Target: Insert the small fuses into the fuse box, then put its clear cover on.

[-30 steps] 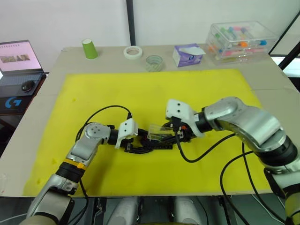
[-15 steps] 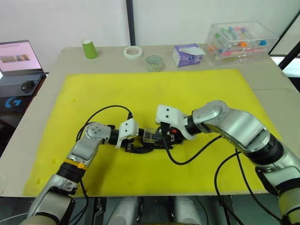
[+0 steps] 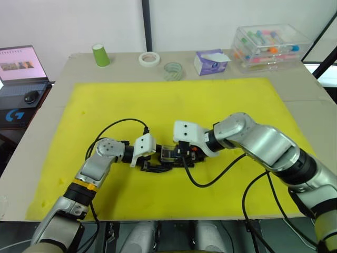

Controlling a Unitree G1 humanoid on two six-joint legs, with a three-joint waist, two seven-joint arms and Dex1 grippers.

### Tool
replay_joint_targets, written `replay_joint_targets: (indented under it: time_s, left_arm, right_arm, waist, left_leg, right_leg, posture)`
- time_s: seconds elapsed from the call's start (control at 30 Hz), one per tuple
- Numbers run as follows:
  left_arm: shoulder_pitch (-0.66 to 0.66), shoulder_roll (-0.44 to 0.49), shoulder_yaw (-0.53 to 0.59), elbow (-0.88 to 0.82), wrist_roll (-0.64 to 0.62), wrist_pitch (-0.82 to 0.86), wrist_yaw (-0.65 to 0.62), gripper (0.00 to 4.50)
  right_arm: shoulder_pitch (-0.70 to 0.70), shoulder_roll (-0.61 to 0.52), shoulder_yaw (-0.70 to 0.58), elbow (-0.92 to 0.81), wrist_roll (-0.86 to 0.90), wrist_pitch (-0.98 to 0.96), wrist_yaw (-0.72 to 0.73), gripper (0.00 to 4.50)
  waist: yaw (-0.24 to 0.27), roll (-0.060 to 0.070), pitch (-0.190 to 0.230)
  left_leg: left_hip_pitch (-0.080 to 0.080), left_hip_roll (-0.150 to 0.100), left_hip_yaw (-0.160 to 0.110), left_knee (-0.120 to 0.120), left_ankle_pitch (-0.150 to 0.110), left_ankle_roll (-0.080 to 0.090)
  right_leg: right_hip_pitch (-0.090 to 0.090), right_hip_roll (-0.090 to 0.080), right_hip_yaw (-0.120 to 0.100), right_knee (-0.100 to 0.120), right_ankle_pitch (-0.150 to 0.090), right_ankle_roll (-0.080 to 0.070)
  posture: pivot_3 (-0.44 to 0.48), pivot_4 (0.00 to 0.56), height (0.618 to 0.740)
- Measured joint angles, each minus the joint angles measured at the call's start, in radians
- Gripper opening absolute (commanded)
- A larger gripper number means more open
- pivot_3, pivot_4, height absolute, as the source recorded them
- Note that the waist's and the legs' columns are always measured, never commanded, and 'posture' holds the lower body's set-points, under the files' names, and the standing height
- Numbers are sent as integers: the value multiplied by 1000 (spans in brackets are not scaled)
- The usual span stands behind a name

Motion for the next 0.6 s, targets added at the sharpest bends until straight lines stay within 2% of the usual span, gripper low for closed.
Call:
replay_joint_targets:
  time_s: [0.33,0.5,0.6]
  left_arm:
    - [9,0,1,-15,9,2,10,2753]
    - [15,0,3,-22,9,2,16,2753]
    - [16,0,4,-23,10,1,17,2753]
  right_arm:
    - [-1,-1,4,6,-29,-17,26,1879]
    - [1,2,20,31,-39,-11,27,3493]
    - [0,10,24,41,-43,-10,27,3493]
  waist:
    - [0,0,0]
    - [0,0,0]
    - [0,0,0]
  left_leg:
    - [0,0,0,0,0,0]
    - [0,0,0,0,0,0]
    - [0,0,0,0,0,0]
  right_leg:
    - [0,0,0,0,0,0]
    - [0,0,0,0,0,0]
    - [0,0,0,0,0,0]
  posture:
    - [0,150,740]
    - [0,150,740]
    - [0,150,740]
